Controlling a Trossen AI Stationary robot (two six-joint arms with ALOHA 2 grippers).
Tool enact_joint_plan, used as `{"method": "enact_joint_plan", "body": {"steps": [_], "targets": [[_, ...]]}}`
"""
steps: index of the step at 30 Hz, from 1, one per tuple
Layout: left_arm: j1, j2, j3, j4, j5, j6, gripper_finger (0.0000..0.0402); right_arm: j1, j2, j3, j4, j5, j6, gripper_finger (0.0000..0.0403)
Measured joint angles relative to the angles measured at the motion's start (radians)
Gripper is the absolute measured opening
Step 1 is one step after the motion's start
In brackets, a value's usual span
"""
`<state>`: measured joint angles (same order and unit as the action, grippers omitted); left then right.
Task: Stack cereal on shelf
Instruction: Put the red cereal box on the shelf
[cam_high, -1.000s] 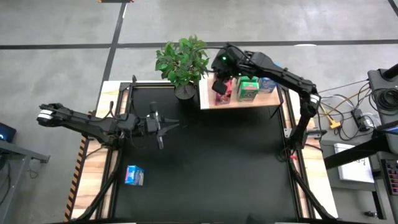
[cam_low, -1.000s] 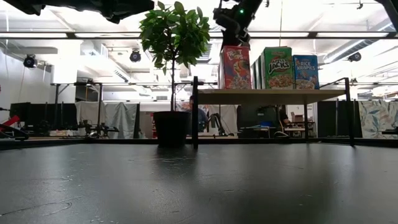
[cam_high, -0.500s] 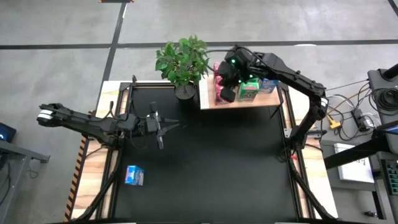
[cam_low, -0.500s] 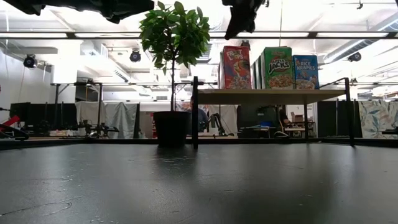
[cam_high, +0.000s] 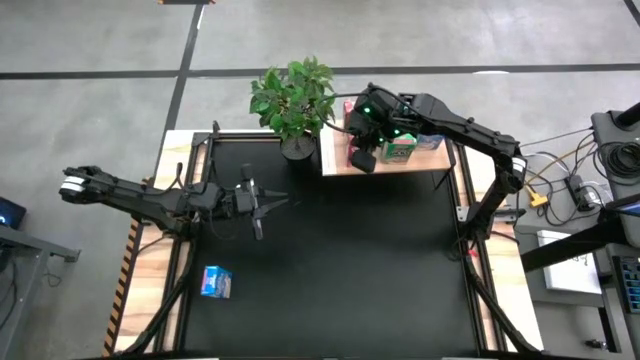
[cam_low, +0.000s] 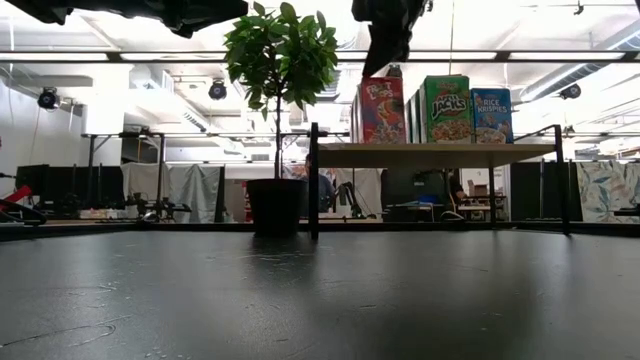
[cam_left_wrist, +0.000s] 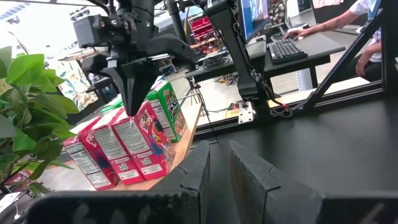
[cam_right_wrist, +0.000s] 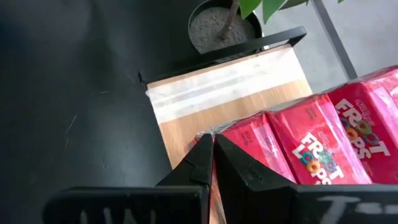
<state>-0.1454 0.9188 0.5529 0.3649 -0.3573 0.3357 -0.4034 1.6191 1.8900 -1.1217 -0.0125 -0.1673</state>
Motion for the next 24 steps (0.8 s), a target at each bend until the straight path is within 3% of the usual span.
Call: {"method": "enact_joint_plan", "body": {"steps": [24], "targets": [[0.000,0.000,0.000,-0.002,0.000,0.003,0.0039,0.000,-0.052,-0.003,-0.044,0.030,0.021,0.0009]]}}
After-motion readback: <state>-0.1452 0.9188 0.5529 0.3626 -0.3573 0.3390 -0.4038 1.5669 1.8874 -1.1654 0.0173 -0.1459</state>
